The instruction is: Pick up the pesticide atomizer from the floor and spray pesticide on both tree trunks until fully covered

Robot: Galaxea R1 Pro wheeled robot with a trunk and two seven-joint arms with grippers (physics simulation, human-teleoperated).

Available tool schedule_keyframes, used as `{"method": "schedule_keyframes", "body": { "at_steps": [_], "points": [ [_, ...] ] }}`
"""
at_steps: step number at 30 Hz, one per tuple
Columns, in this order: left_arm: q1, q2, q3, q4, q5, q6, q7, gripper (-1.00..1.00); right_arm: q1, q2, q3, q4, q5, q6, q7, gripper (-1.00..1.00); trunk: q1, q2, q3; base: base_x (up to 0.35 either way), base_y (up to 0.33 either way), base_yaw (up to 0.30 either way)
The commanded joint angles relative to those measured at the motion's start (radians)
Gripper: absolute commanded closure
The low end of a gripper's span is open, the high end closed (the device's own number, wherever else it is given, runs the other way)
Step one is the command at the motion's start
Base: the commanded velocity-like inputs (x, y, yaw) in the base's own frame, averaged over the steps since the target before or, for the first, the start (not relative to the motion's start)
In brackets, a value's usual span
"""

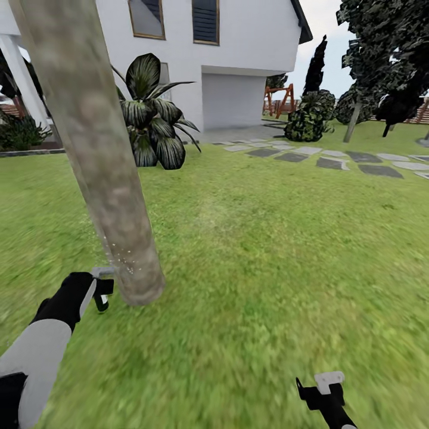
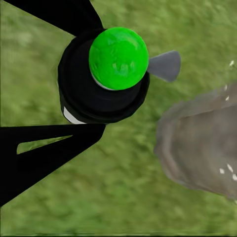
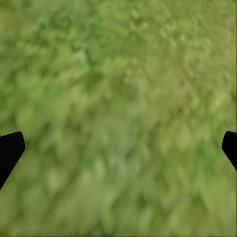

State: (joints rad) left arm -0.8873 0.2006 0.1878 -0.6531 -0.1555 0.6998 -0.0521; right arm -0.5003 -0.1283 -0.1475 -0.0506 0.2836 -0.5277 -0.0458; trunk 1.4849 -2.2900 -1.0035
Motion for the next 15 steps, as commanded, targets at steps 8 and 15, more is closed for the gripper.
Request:
{"method": "schedule_keyframes", "body": {
  "at_steps": [8, 15],
  "points": [
    [-0.092, 0.012, -0.006, 0.0, -0.008, 0.071, -0.003, 1.0, 0.0, -0.005, 0.0, 0.0, 0.0, 0.0, 0.0, -1.0, 0.0, 0.0, 0.0, 0.0, 0.0, 0.024],
    [-0.078, 0.009, -0.008, 0.0, -0.011, 0.069, -0.002, 1.0, 0.0, -0.006, 0.0, 0.0, 0.0, 0.0, 0.0, -1.0, 0.0, 0.0, 0.0, 0.0, -0.075, 0.0]
  ]
}}
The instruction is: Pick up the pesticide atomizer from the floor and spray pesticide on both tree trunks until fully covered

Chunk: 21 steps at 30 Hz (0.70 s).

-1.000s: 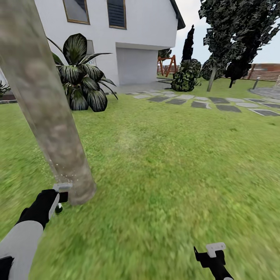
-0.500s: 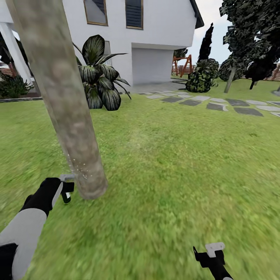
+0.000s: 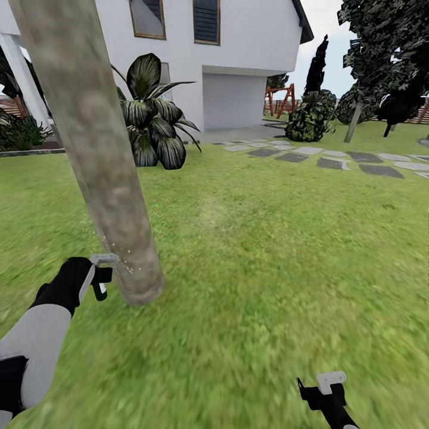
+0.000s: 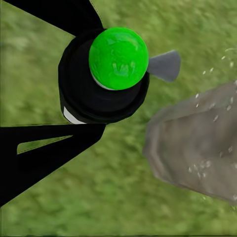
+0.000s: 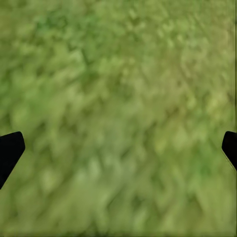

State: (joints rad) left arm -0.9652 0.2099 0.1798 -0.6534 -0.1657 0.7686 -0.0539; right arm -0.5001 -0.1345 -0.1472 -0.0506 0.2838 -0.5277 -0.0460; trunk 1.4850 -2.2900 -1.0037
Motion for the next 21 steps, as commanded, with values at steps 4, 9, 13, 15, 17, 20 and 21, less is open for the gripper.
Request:
{"method": "schedule_keyframes", "body": {
  "at_steps": [4, 9, 13, 15, 17, 20, 21],
  "points": [
    [-0.001, 0.002, 0.001, 0.0, 0.0, 0.001, 0.0, 1.0, 0.0, 0.0, 0.0, 0.0, 0.0, 0.0, 0.0, -1.0, 0.0, 0.0, 0.0, 0.044, -0.263, 0.0],
    [-0.003, 0.004, 0.001, 0.0, -0.001, 0.001, 0.0, 1.0, 0.0, 0.001, 0.0, 0.0, 0.0, 0.0, 0.0, -1.0, 0.0, 0.0, 0.0, 0.053, -0.271, 0.0],
    [-0.003, 0.004, 0.001, 0.0, -0.001, 0.001, 0.0, 1.0, 0.0, 0.001, 0.0, 0.0, 0.0, 0.0, 0.0, -1.0, 0.0, 0.0, 0.0, 0.003, -0.272, 0.0],
    [-0.004, 0.004, 0.001, -0.001, -0.001, 0.001, 0.0, 1.0, 0.0, 0.001, 0.0, 0.0, 0.0, 0.0, 0.0, -1.0, 0.0, 0.0, 0.0, 0.0, -0.272, 0.0],
    [-0.004, 0.005, 0.002, -0.001, -0.002, 0.001, 0.0, 1.0, 0.0, 0.001, 0.0, 0.0, 0.0, 0.0, 0.0, -1.0, 0.0, 0.0, 0.0, 0.0, -0.273, 0.0],
    [-0.007, 0.005, 0.003, -0.002, -0.003, 0.001, 0.002, 1.0, 0.0, 0.001, 0.0, 0.0, 0.0, 0.0, 0.0, -1.0, 0.0, 0.0, 0.0, 0.0, -0.273, 0.103],
    [-0.007, 0.005, 0.004, -0.006, -0.004, 0.0, 0.004, 1.0, 0.0, 0.001, 0.0, 0.0, 0.0, 0.0, 0.0, -1.0, 0.0, 0.0, 0.0, 0.0, -0.273, 0.233]
  ]
}}
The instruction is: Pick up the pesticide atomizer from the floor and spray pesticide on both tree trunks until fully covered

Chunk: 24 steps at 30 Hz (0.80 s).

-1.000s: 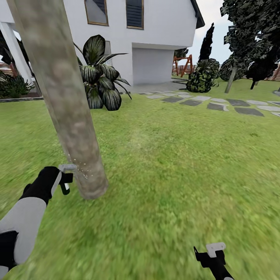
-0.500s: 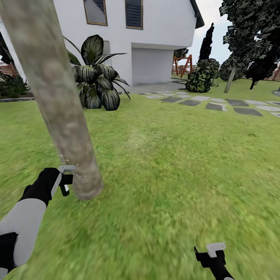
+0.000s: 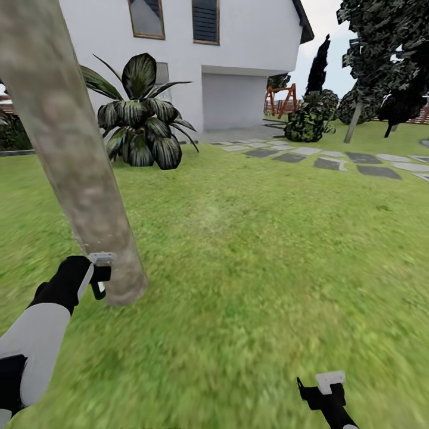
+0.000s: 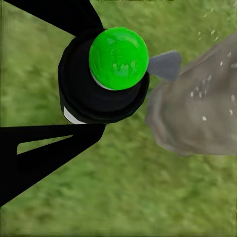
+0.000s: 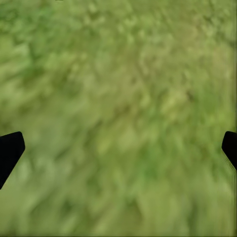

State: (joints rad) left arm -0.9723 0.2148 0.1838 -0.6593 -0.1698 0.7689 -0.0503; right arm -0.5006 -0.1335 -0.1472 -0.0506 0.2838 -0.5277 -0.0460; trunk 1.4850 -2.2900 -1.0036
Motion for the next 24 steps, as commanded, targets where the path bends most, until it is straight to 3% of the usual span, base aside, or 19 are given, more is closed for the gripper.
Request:
{"method": "schedule_keyframes", "body": {
  "at_steps": [1, 4, 10, 24],
  "points": [
    [0.0, 0.0, 0.003, -0.016, -0.001, 0.0, 0.003, 1.0, 0.0, 0.0, 0.0, 0.0, 0.0, 0.0, 0.0, -1.0, 0.0, 0.0, 0.0, 0.0, -0.273, 0.255],
    [0.008, 0.008, 0.007, -0.092, -0.002, 0.001, 0.008, 1.0, 0.0, 0.001, 0.001, 0.0, 0.0, 0.0, 0.0, -1.0, 0.0, 0.0, 0.0, 0.0, -0.273, 0.272],
    [0.01, 0.005, 0.002, -0.106, -0.001, 0.001, 0.007, 1.0, 0.0, 0.002, 0.001, 0.0, 0.0, 0.0, 0.0, -1.0, 0.0, 0.0, 0.0, 0.005, -0.273, 0.255],
    [0.029, 0.006, -0.006, -0.089, -0.001, 0.001, 0.009, 1.0, 0.0, 0.0, 0.0, 0.0, 0.0, 0.0, 0.0, -1.0, 0.0, 0.0, 0.0, 0.078, -0.273, 0.014]
  ]
}}
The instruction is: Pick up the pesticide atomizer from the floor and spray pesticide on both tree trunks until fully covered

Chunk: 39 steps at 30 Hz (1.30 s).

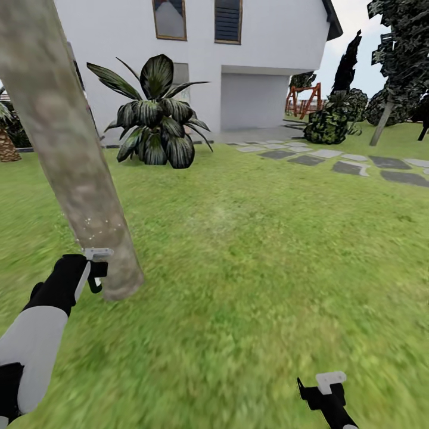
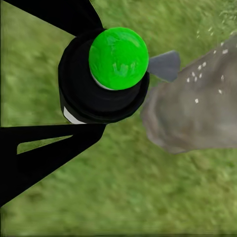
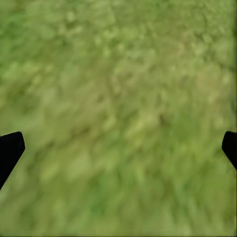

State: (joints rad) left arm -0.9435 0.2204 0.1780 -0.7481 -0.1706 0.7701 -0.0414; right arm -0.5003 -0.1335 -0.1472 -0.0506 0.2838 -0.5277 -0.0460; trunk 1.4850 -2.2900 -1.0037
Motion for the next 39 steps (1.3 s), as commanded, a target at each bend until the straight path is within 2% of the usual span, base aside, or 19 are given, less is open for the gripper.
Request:
{"method": "schedule_keyframes", "body": {
  "at_steps": [1, 9, 10, 12, 15, 18, 20, 26, 32, 39],
  "points": [
    [0.003, 0.0, 0.001, 0.002, -0.002, 0.0, 0.0, 1.0, 0.0, 0.001, 0.0, 0.0, 0.0, 0.0, 0.0, -1.0, 0.0, 0.0, 0.0, 0.081, -0.273, 0.0],
    [0.022, 0.007, 0.004, 0.006, -0.014, 0.0, 0.005, 1.0, 0.0, 0.004, 0.0, 0.0, 0.0, 0.0, 0.002, -1.0, 0.0, 0.0, 0.0, 0.081, -0.273, 0.069],
    [0.023, 0.015, 0.009, 0.007, -0.025, 0.0, 0.01, 1.0, 0.0, 0.004, 0.0, 0.0, 0.0, 0.0, 0.002, -1.0, 0.0, 0.0, 0.0, 0.081, -0.273, 0.257],
    [0.034, 0.056, 0.014, 0.019, -0.032, 0.0, 0.019, 1.0, 0.0, 0.006, 0.001, 0.0, 0.0, 0.0, 0.002, -1.0, 0.0, 0.0, 0.0, 0.118, -0.265, 0.269],
    [0.043, 0.066, 0.016, 0.027, -0.034, -0.001, 0.03, 1.0, 0.0, 0.006, 0.001, 0.0, 0.0, 0.0, 0.002, -1.0, 0.0, 0.0, 0.0, 0.214, -0.205, 0.273],
    [0.044, 0.06, 0.013, 0.034, -0.033, -0.001, 0.048, 1.0, 0.0, 0.006, 0.0, 0.0, 0.0, 0.0, 0.002, -1.0, 0.0, 0.0, 0.0, 0.271, -0.152, 0.27],
    [0.045, 0.043, 0.011, 0.08, -0.03, -0.006, 0.053, 1.0, 0.0, 0.006, 0.0, 0.0, 0.0, 0.0, 0.002, -1.0, 0.0, 0.0, 0.0, 0.197, -0.07, 0.073],
    [0.045, 0.015, 0.008, 0.083, -0.033, -0.009, 0.052, 1.0, 0.0, 0.006, 0.0, 0.0, 0.0, 0.0, 0.002, -1.0, 0.0, 0.0, 0.0, 0.063, -0.03, 0.007],
    [0.043, 0.013, 0.008, 0.075, -0.035, -0.008, 0.055, 1.0, 0.0, 0.006, 0.0, 0.0, 0.0, 0.0, 0.002, -1.0, 0.0, 0.0, 0.0, 0.241, -0.151, 0.014],
    [0.043, 0.006, 0.009, 0.075, -0.032, -0.009, 0.057, 1.0, 0.0, 0.006, 0.0, 0.0, 0.0, 0.0, 0.002, -1.0, 0.0, 0.0, 0.0, 0.128, -0.232, 0.251]
  ]
}}
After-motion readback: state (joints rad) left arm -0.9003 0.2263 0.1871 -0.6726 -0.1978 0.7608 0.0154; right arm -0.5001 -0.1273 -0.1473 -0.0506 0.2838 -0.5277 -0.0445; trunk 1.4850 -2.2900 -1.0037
